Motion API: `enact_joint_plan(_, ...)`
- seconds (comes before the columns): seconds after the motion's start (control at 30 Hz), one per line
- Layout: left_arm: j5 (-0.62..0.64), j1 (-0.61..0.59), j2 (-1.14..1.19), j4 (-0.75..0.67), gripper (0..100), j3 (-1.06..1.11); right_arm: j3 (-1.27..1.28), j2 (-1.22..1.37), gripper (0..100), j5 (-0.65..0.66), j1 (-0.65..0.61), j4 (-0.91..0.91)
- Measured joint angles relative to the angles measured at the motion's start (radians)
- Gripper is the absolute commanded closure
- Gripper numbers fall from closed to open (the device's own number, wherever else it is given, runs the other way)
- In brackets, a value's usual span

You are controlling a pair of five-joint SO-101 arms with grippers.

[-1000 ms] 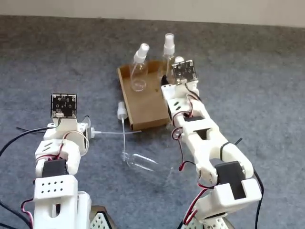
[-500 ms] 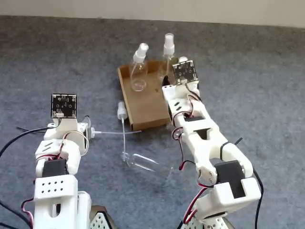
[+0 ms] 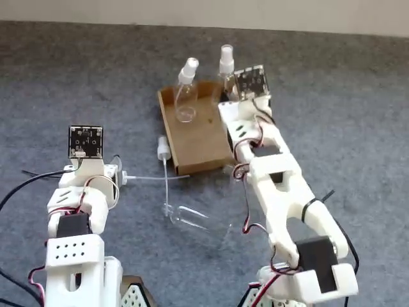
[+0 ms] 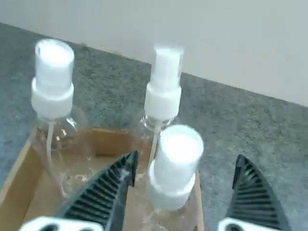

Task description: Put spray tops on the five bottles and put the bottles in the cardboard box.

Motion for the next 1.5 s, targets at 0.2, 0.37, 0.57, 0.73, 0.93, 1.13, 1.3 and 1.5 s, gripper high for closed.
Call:
enact_joint_plan(0.2, 0.0, 0.0, 0.0, 0.0, 82, 0.0, -0.195, -0.054, 74.2, 0.0, -0.002, 0.199)
enact_joint_plan(0.37, 0.0, 0.0, 0.0, 0.0, 82, 0.0, -0.387, -0.1, 74.2, 0.0, -0.005, 0.485)
enact_joint_plan(0.57, 0.0, 0.0, 0.0, 0.0, 82, 0.0, -0.486, -0.216, 74.2, 0.02, -0.005, 0.919)
enact_joint_plan(0.73, 0.0, 0.0, 0.0, 0.0, 82, 0.0, -0.42, -0.311, 73.9, 0.167, -0.005, 1.192)
enact_joint_plan(0.93, 0.0, 0.0, 0.0, 0.0, 82, 0.0, -0.178, -0.468, 73.8, 0.341, -0.015, 1.29)
enact_joint_plan(1.13, 0.0, 0.0, 0.0, 0.0, 82, 0.0, 0.129, -0.591, 73.5, 0.45, -0.075, 1.27)
enact_joint_plan(1.3, 0.0, 0.0, 0.0, 0.0, 82, 0.0, 0.29, -0.6, 68.8, 0.491, -0.077, 1.174)
enact_joint_plan(1.5, 0.0, 0.0, 0.0, 0.0, 82, 0.002, 0.327, -0.529, 68.8, 0.493, -0.078, 1.077)
